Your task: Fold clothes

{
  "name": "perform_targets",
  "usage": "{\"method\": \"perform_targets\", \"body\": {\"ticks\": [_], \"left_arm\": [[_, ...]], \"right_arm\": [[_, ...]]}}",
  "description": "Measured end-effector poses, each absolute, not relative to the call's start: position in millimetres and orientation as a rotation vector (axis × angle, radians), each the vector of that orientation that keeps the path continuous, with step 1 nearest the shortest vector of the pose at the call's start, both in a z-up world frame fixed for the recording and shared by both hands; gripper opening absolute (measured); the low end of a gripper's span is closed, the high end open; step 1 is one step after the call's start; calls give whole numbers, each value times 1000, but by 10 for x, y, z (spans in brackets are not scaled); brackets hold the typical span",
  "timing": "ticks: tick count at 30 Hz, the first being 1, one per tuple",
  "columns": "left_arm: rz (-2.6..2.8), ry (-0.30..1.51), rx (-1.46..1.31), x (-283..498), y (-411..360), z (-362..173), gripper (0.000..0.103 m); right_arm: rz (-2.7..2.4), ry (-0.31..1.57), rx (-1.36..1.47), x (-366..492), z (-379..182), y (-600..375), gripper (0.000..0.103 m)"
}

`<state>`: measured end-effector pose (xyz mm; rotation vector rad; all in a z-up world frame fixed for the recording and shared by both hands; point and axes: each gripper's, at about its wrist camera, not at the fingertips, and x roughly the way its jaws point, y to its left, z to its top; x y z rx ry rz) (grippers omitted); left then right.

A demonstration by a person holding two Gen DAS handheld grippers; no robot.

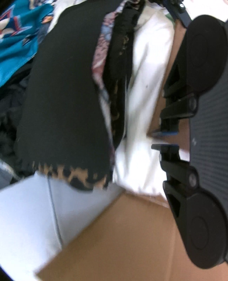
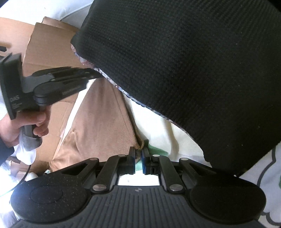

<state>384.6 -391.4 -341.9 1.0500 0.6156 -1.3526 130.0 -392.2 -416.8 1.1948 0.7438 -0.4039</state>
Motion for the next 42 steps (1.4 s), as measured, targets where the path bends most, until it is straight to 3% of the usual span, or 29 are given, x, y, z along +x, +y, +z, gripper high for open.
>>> {"method": "perform_targets", "body": {"ticks": [12, 19, 22, 24, 27, 33, 39, 42], "left_arm": [[-1217, 711, 1056, 4636, -3098, -3004, 13], [-1206, 820, 1021, 4728, -2619, -3207, 24], [-1212, 831, 1004, 4717, -2516, -3311, 37], [-1214, 836, 998, 4708, -2494, -3395, 37], [-1207, 837, 1000, 4720, -2463, -3507, 35], [-1214, 826, 949, 4764, -2415, -3633, 14], [-1195, 776, 944, 4713, -2472, -3664, 10], [-1158, 763, 925, 4701, -2518, -3658, 11]], "right_arm": [[-399, 702, 1064, 1269, -3824, -3912, 8], [-327, 706, 952, 1464, -3657, -3917, 8], [-302, 728, 921, 1546, -3656, -3953, 8], [-290, 745, 901, 1634, -3650, -3930, 8], [-273, 773, 868, 1725, -3643, -3875, 8], [-246, 831, 810, 1987, -3634, -3791, 8], [-251, 892, 757, 2100, -3777, -3662, 9], [-301, 935, 683, 2104, -3794, -3640, 20]]}}
